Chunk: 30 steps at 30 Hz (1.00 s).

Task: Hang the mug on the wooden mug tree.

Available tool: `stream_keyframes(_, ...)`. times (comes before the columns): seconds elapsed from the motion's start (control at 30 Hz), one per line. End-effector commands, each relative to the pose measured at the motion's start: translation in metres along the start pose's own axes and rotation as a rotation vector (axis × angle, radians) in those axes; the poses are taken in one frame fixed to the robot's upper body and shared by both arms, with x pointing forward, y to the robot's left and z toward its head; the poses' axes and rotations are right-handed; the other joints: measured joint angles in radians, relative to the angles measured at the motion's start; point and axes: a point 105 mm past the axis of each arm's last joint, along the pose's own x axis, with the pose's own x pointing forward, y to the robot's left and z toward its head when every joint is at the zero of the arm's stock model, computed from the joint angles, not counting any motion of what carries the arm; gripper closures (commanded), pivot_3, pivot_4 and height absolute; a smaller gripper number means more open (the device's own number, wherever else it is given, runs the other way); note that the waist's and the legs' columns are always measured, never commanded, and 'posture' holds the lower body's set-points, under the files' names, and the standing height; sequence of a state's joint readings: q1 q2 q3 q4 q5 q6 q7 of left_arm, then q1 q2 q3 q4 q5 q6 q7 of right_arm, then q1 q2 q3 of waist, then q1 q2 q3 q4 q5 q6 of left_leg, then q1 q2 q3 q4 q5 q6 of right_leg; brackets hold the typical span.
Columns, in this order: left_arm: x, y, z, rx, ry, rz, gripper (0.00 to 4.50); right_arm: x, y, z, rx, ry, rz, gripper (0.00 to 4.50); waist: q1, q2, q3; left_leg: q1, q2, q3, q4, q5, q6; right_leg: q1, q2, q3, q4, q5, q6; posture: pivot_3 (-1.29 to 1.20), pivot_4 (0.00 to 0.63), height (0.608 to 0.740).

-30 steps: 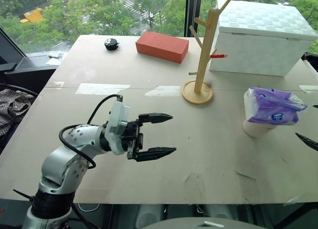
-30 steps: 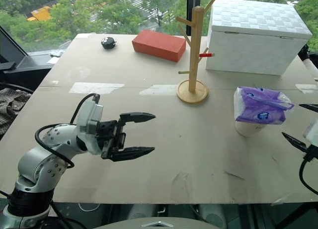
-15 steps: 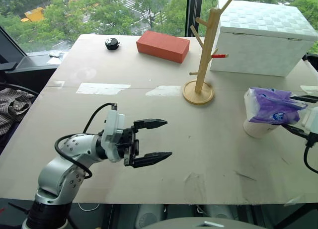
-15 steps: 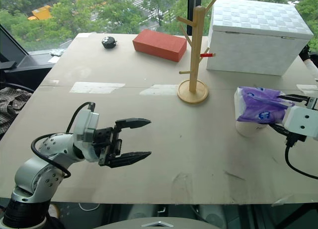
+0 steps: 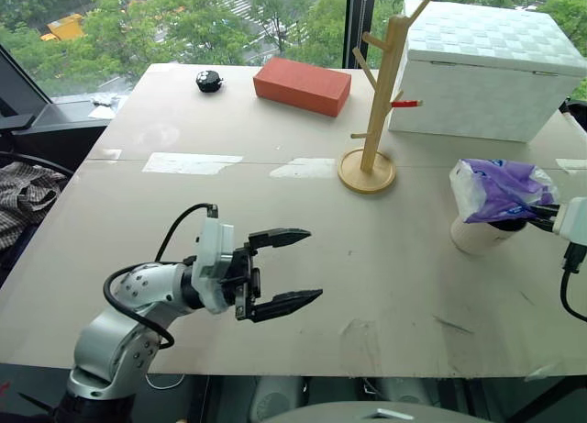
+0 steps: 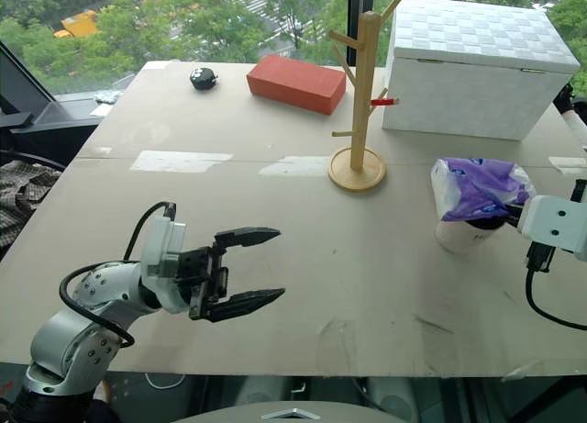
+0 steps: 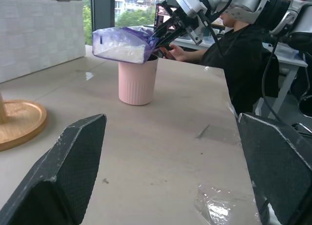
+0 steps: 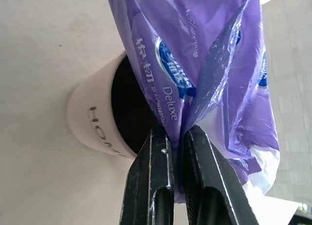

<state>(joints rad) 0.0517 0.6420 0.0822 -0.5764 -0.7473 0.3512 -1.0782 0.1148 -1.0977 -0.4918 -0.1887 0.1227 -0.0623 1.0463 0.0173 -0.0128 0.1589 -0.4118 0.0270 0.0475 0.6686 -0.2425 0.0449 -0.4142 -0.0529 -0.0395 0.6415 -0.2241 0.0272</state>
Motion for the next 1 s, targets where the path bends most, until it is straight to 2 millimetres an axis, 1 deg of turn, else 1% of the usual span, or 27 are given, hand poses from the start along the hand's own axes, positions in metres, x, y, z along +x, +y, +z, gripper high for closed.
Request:
stream_keyframes(0.03,0.001,0.005,0.010,0.050,-0.020,-0.013,0.00,-0.026,-0.026,-0.009,0.019,0.073,-0.178,4.46,0.004,0.000,0.000,0.000,0.000,0.000,0.000,0.000,0.000,0.000,0.000,0.000,0.000,0.000,0.000,0.00,0.150,0.740)
stream_keyframes(0.1,0.002,0.008,0.012,0.051,-0.026,-0.017,0.00,-0.037,-0.025,-0.027,0.070,0.141,-0.219,4.46,0.006,0.000,0.000,0.000,0.000,0.000,0.000,0.000,0.000,0.000,0.000,0.000,0.000,0.000,0.000,0.00,0.150,0.740)
stream_keyframes(0.13,0.003,0.010,0.012,0.053,-0.029,-0.021,0.00,-0.042,-0.023,-0.039,0.109,0.189,-0.246,4.46,0.007,0.000,0.000,0.000,0.000,0.000,0.000,0.000,0.000,0.000,0.000,0.000,0.000,0.000,0.000,0.00,0.150,0.740)
stream_keyframes(0.2,0.004,0.011,0.012,0.055,-0.032,-0.031,0.00,-0.045,-0.018,-0.056,0.185,0.249,-0.279,4.46,0.005,0.000,0.000,0.000,0.000,0.000,0.000,0.000,0.000,0.000,0.000,0.000,0.000,0.000,0.000,0.00,0.150,0.740)
stream_keyframes(0.27,0.004,0.011,0.012,0.057,-0.034,-0.040,0.00,-0.043,-0.010,-0.068,0.272,0.279,-0.307,4.46,0.001,0.000,0.000,0.000,0.000,0.001,0.000,0.000,0.000,0.000,0.000,0.001,0.000,0.000,0.000,0.00,0.150,0.740)
stream_keyframes(0.33,0.003,0.012,0.012,0.060,-0.036,-0.044,0.00,-0.038,-0.005,-0.079,0.283,0.327,-0.314,4.46,-0.004,0.000,0.000,0.000,0.000,0.001,0.000,0.000,0.000,0.000,0.000,0.001,0.000,0.000,0.000,0.00,0.150,0.740)
stream_keyframes(0.4,0.005,0.012,0.014,0.063,-0.041,-0.053,0.00,-0.030,0.008,-0.099,0.321,0.411,-0.314,4.46,-0.007,0.000,0.000,0.001,0.000,0.002,0.000,0.000,0.000,0.000,0.001,0.003,0.001,0.000,0.000,0.00,0.150,0.740)
stream_keyframes(0.43,0.006,0.012,0.014,0.064,-0.042,-0.057,0.00,-0.027,0.011,-0.105,0.329,0.434,-0.313,4.46,-0.006,0.000,0.000,0.002,0.000,0.002,0.000,0.000,0.000,0.000,0.001,0.003,0.001,0.000,0.000,0.00,0.150,0.740)
stream_keyframes(0.5,0.008,0.010,0.015,0.065,-0.040,-0.072,0.00,-0.018,0.025,-0.113,0.390,0.451,-0.273,4.46,-0.004,0.000,-0.001,0.002,0.000,0.002,0.000,0.000,0.000,0.000,0.001,0.002,0.001,0.000,0.000,0.00,0.150,0.740)
stream_keyframes(0.53,0.009,0.008,0.015,0.065,-0.040,-0.080,0.00,-0.014,0.031,-0.116,0.440,0.449,-0.257,4.15,-0.004,0.001,-0.001,0.003,0.000,0.002,0.000,0.000,0.000,0.000,0.002,0.003,0.001,0.000,0.000,0.00,0.150,0.740)
stream_keyframes(0.57,0.009,0.007,0.015,0.064,-0.041,-0.085,0.00,-0.011,0.037,-0.117,0.459,0.447,-0.233,3.79,-0.004,0.001,-0.001,0.002,0.000,0.002,0.000,0.000,0.000,0.000,0.002,0.003,0.001,0.000,0.000,0.00,0.150,0.740)
stream_keyframes(0.6,0.010,0.006,0.016,0.065,-0.042,-0.088,0.00,-0.010,0.040,-0.117,0.461,0.449,-0.220,3.73,-0.003,0.001,-0.001,0.002,0.000,0.002,0.000,0.000,0.000,0.000,0.002,0.003,0.001,0.000,0.000,0.00,0.150,0.740)
stream_keyframes(0.67,0.010,0.004,0.017,0.065,-0.044,-0.091,0.00,-0.014,0.039,-0.118,0.445,0.469,-0.230,3.09,-0.003,0.002,-0.001,0.002,0.000,0.002,0.000,0.000,0.000,0.000,0.002,0.003,0.001,0.000,0.000,0.00,0.150,0.740)
stream_keyframes(0.7,0.011,0.004,0.018,0.065,-0.046,-0.093,0.00,-0.019,0.034,-0.116,0.439,0.460,-0.251,2.94,-0.003,0.002,-0.001,0.001,0.000,0.002,0.000,0.000,0.000,0.000,0.002,0.003,0.001,0.000,0.000,0.00,0.150,0.740)
stream_keyframes(0.77,0.013,0.005,0.018,0.064,-0.049,-0.095,0.00,-0.030,0.024,-0.107,0.463,0.415,-0.310,2.04,-0.001,0.002,-0.001,0.001,0.000,0.002,0.000,0.000,0.000,0.000,0.002,0.003,0.001,0.000,0.000,0.00,0.150,0.740)
stream_keyframes(0.8,0.014,0.006,0.018,0.063,-0.050,-0.096,0.00,-0.034,0.023,-0.097,0.493,0.359,-0.298,1.53,0.001,0.002,-0.001,0.001,0.000,0.002,0.000,0.000,0.000,0.000,0.002,0.003,0.001,0.000,0.000,0.00,0.150,0.740)
stream_keyframes(0.83,0.015,0.006,0.018,0.061,-0.051,-0.097,0.00,-0.038,0.026,-0.085,0.530,0.304,-0.269,1.15,0.001,0.002,-0.001,0.001,0.000,0.001,0.000,0.000,0.000,0.000,0.002,0.003,0.001,0.000,0.000,0.00,0.150,0.740)
stream_keyframes(0.9,0.015,0.006,0.018,0.058,-0.051,-0.100,0.00,-0.041,0.030,-0.067,0.586,0.214,-0.226,1.15,0.001,0.002,-0.001,0.001,0.000,0.001,0.000,0.000,0.000,0.000,0.002,0.003,0.001,0.000,0.000,0.00,0.150,0.740)
stream_keyframes(1.0,0.016,0.006,0.016,0.054,-0.051,-0.107,0.00,-0.039,0.028,-0.050,0.643,0.120,-0.243,1.15,-0.005,0.000,-0.001,0.002,0.002,0.000,0.000,0.000,0.000,0.001,0.003,0.002,0.001,0.000,0.000,0.00,0.150,0.740)
